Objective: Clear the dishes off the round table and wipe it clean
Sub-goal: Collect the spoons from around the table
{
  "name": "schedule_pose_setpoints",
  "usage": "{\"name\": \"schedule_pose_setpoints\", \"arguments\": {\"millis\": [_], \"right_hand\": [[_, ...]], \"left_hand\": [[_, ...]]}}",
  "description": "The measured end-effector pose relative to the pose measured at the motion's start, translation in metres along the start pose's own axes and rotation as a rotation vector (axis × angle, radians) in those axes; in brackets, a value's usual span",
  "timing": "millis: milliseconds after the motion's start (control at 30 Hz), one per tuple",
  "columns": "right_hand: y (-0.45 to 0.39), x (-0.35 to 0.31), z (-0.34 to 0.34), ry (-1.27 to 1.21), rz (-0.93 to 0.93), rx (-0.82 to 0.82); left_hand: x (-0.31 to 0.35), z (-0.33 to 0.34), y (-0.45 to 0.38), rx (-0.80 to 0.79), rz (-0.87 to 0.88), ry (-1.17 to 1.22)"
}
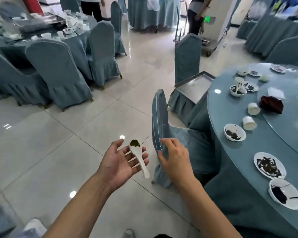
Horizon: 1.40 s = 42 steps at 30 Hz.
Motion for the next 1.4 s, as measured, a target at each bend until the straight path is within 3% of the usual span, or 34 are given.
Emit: {"name": "schedule_pose_setpoints", "arguments": {"millis": [333,667,1000,1400], "right_hand": [[-0.146,0.000,0.034,0.026,0.147,0.046],[-0.314,0.044,0.047,0.033,0.288,0.090],[-0.415,0.119,0.033,0.052,0.507,0.178],[-0.529,0.189,0.028,0.055,0.894,0.301]], "left_hand": [[0.102,0.044,-0.136,-0.036,-0.095,-0.101],[0.177,0.142,-0.282,-0.097,-0.181,-0.219],[0.195,0.255,-0.410,-0.223,-0.330,-0.368],[0.224,0.382,-0.564,-0.376,-0.580,-0.666]]}}
Point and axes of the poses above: each hand's wrist, its own y-axis away from the middle knuckle, its own z-axis out of the palm, x = y × z, the point moved 10 cm from there along -y, towards the middle knuckle, and after that the axes turned 8 degrees about y, right-handed, at the moved point
